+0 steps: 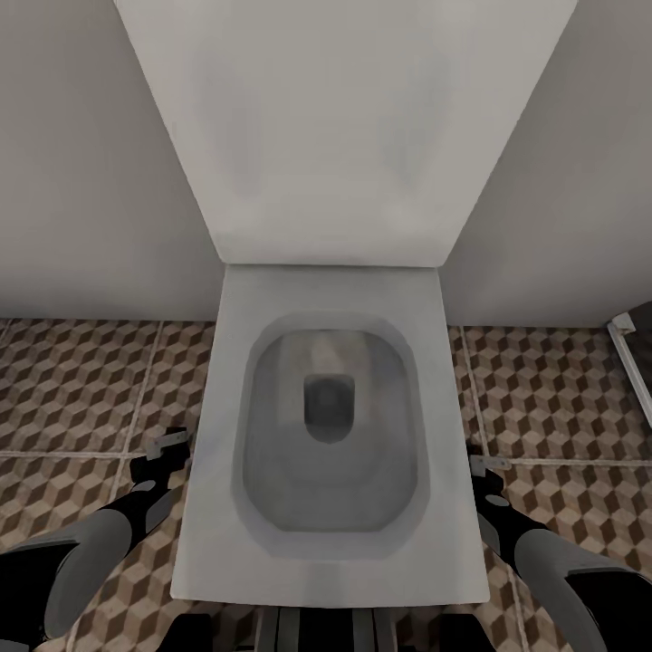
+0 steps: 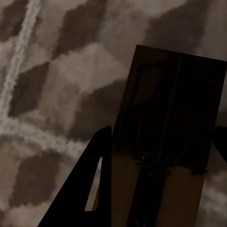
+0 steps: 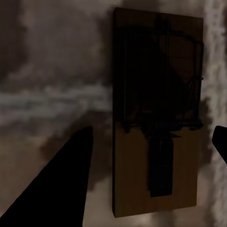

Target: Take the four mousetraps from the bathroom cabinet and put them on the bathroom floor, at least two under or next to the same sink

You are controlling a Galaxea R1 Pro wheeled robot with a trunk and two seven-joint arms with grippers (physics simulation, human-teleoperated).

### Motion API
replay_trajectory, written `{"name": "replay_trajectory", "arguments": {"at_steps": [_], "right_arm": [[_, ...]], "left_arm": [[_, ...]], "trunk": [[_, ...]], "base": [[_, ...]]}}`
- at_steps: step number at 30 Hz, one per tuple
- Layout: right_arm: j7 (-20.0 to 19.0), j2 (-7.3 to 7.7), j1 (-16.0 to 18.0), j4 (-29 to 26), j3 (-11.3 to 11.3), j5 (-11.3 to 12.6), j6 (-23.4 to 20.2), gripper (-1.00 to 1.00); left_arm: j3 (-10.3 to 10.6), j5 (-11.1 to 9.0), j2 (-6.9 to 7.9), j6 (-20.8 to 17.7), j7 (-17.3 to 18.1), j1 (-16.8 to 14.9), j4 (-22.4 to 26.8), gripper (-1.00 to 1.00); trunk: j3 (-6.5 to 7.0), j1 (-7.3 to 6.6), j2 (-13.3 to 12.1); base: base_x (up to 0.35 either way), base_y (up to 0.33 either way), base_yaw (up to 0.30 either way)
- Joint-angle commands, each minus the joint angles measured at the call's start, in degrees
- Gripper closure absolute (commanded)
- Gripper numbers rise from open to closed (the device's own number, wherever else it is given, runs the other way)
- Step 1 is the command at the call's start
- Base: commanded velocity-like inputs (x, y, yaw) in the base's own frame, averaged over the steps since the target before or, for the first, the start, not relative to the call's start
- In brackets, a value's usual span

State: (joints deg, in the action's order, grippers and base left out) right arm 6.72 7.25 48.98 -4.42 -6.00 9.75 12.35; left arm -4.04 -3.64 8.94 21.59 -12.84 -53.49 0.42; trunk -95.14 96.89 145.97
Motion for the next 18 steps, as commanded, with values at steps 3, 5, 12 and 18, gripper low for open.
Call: {"name": "replay_trajectory", "arguments": {"at_steps": [3,5,12,18], "right_arm": [[0.40,0.04,0.05,0.12,0.29,0.88,-3.47,-1.00],[0.40,0.04,0.06,0.12,0.29,0.88,-3.47,-1.00],[0.40,0.04,0.06,0.12,0.29,0.88,-3.47,-1.00],[0.40,0.04,0.05,0.12,0.29,0.88,-3.46,-1.00]], "left_arm": [[-0.35,-0.25,0.02,0.28,0.18,-0.04,-0.07,1.00],[-0.37,-0.28,0.04,0.29,0.18,-0.04,-0.07,1.00],[-0.43,-0.31,0.41,0.30,0.18,-0.04,-0.07,1.00],[-0.44,-0.38,0.54,0.17,0.18,-0.04,-0.07,1.00]], "trunk": [[-0.04,0.04,0.00],[-0.04,0.04,0.00],[-0.04,0.04,0.00],[-0.04,0.04,0.00]], "base": [[0.000,0.000,0.000],[0.000,0.000,0.000],[0.000,0.000,0.000],[0.000,0.000,0.000]]}}
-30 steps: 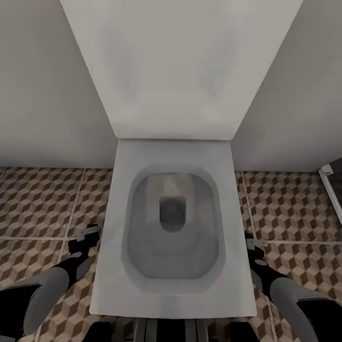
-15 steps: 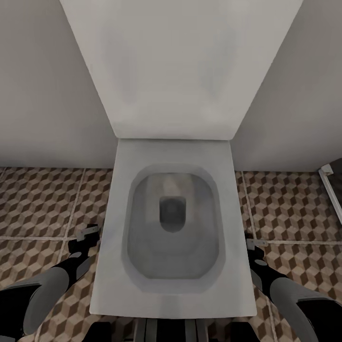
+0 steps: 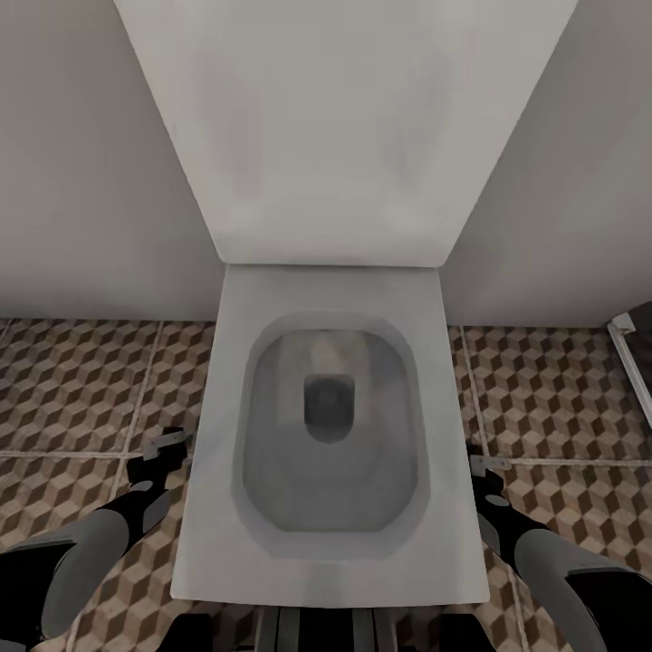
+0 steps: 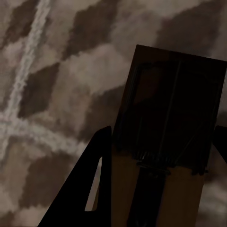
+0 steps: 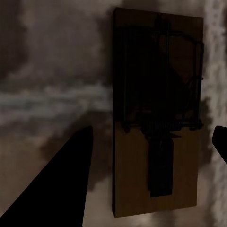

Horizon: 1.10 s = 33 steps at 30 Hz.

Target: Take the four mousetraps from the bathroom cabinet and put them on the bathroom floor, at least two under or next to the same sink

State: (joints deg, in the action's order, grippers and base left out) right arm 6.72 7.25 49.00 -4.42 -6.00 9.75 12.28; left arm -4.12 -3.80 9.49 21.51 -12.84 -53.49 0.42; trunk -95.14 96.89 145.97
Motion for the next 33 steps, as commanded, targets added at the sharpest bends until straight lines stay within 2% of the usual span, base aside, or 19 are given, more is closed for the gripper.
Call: {"name": "replay_trajectory", "arguments": {"at_steps": [1,19,20,33], "right_arm": [[0.39,0.04,0.04,0.12,0.29,0.88,-3.40,-1.00],[0.39,0.04,0.04,0.12,0.29,0.88,-3.40,-1.00],[0.39,0.04,0.04,0.12,0.29,0.88,-3.40,-1.00],[0.39,0.04,0.03,0.12,0.29,0.88,-3.40,-1.00]], "left_arm": [[-0.36,-0.23,-0.01,0.18,0.21,-0.04,-0.06,1.00],[-0.33,-0.17,-0.08,-0.06,0.27,-0.04,-0.06,1.00],[-0.33,-0.16,-0.08,-0.06,0.29,-0.04,-0.06,-1.00],[-0.29,-0.13,-0.09,0.02,0.36,-0.04,-0.06,-1.00]], "trunk": [[-0.04,0.04,0.00],[-0.04,0.04,0.00],[-0.04,0.04,0.00],[-0.04,0.04,0.00]], "base": [[0.000,0.000,0.000],[0.000,0.000,0.000],[0.000,0.000,0.000],[0.000,0.000,0.000]]}}
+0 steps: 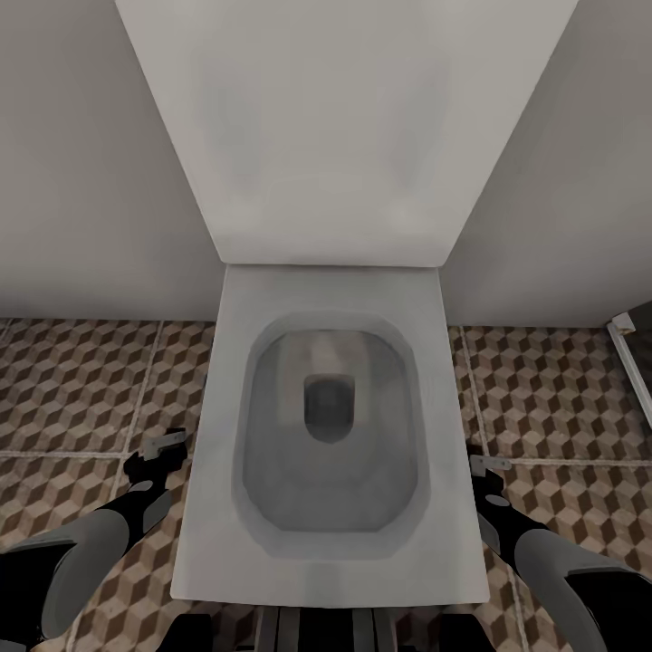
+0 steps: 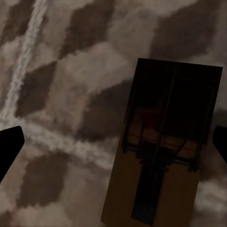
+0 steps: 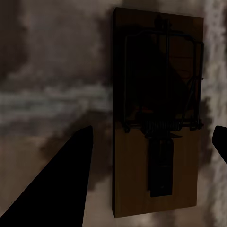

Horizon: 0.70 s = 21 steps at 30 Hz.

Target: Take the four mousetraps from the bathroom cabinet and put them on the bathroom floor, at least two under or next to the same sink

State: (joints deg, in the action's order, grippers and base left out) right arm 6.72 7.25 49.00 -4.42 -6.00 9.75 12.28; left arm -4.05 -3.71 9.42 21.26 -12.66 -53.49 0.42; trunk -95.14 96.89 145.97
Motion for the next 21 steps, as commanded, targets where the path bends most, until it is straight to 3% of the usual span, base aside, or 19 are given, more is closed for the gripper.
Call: {"name": "replay_trajectory", "arguments": {"at_steps": [1,21], "right_arm": [[0.39,0.04,0.03,0.12,0.29,0.88,-3.40,-1.00],[0.39,0.04,0.01,0.12,0.29,0.88,-3.40,-1.00]], "left_arm": [[-0.35,-0.22,-0.01,0.28,0.18,-0.04,-0.07,-1.00],[-0.34,-0.16,-0.12,0.36,0.18,-0.04,-0.07,-1.00]], "trunk": [[-0.04,0.04,0.00],[-0.04,0.04,0.00]], "base": [[0.000,0.000,0.000],[0.000,0.000,0.000]]}}
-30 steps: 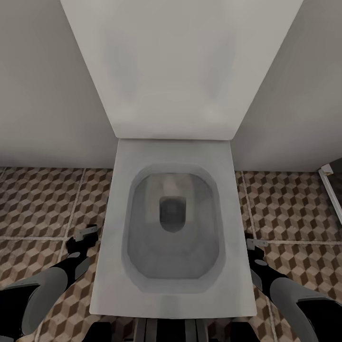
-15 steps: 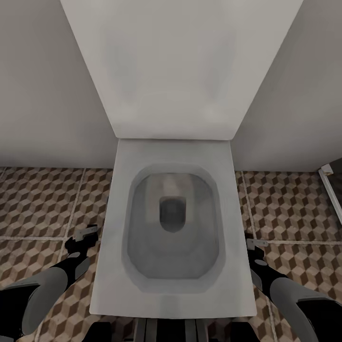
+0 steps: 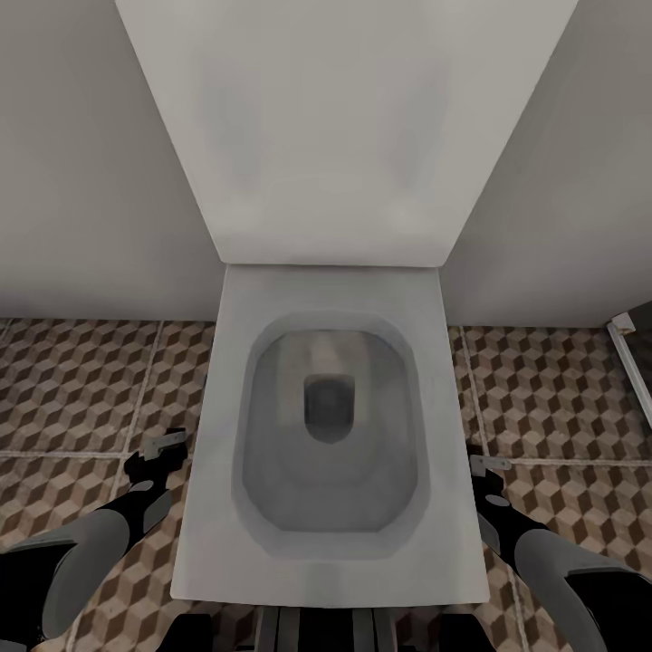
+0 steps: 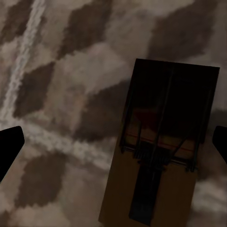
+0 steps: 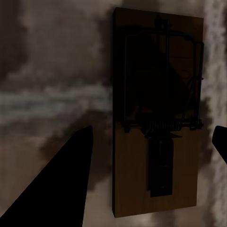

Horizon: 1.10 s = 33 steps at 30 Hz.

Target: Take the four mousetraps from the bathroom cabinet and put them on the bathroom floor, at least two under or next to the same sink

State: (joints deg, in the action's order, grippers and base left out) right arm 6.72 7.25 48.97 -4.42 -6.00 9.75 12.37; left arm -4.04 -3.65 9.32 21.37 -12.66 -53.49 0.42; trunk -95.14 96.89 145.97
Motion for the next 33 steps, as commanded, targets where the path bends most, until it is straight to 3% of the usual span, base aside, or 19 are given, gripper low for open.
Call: {"name": "replay_trajectory", "arguments": {"at_steps": [1,28,33], "right_arm": [[0.40,0.04,0.02,0.12,0.29,0.87,-3.49,-1.00],[0.40,0.04,0.05,0.12,0.29,0.88,-3.49,-1.00],[0.40,0.04,0.06,0.12,0.29,0.88,-3.48,-1.00]], "left_arm": [[-0.35,-0.22,-0.03,0.26,0.18,-0.04,-0.07,-1.00],[-0.35,-0.21,-0.21,0.25,0.44,-0.04,-0.07,-1.00],[-0.35,-0.21,-0.24,0.22,0.44,-0.04,-0.07,-1.00]], "trunk": [[-0.04,0.04,0.00],[-0.04,0.04,0.00],[1.07,-0.09,-0.07]], "base": [[0.000,0.000,0.000],[0.000,0.000,0.000],[0.000,0.000,0.000]]}}
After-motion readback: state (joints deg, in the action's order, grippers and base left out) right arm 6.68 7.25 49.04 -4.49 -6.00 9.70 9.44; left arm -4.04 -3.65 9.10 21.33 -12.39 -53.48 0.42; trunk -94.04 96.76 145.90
